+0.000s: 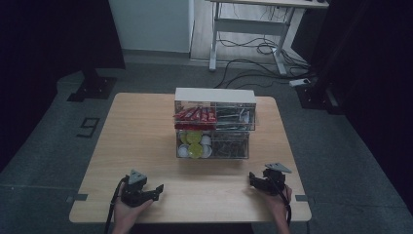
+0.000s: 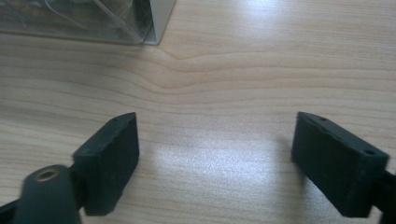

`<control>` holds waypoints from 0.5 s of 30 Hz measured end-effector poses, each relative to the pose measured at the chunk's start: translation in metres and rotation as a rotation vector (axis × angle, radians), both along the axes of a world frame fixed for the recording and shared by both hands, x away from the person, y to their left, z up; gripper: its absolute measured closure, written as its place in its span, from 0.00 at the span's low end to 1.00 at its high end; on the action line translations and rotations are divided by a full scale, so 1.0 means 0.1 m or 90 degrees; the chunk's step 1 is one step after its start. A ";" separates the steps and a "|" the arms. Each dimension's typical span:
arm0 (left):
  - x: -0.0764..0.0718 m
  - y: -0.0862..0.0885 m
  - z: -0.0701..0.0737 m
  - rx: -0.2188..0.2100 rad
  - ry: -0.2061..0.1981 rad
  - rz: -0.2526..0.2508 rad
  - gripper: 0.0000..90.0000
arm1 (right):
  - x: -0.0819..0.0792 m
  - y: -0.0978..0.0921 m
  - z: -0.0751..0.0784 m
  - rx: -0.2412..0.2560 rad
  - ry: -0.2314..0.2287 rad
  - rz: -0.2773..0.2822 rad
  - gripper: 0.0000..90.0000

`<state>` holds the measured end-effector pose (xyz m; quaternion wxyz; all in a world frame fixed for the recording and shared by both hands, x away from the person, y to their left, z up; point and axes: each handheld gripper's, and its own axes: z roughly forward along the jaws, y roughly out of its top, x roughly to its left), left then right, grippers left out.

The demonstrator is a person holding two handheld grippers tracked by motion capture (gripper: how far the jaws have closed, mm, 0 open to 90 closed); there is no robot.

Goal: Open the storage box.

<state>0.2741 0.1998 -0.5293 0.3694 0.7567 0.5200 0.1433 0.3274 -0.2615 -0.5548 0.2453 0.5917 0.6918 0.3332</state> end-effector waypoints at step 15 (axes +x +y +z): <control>-0.01 0.02 0.02 -0.004 -0.003 0.002 0.28 | -0.07 -0.05 0.03 0.020 -0.018 0.003 0.49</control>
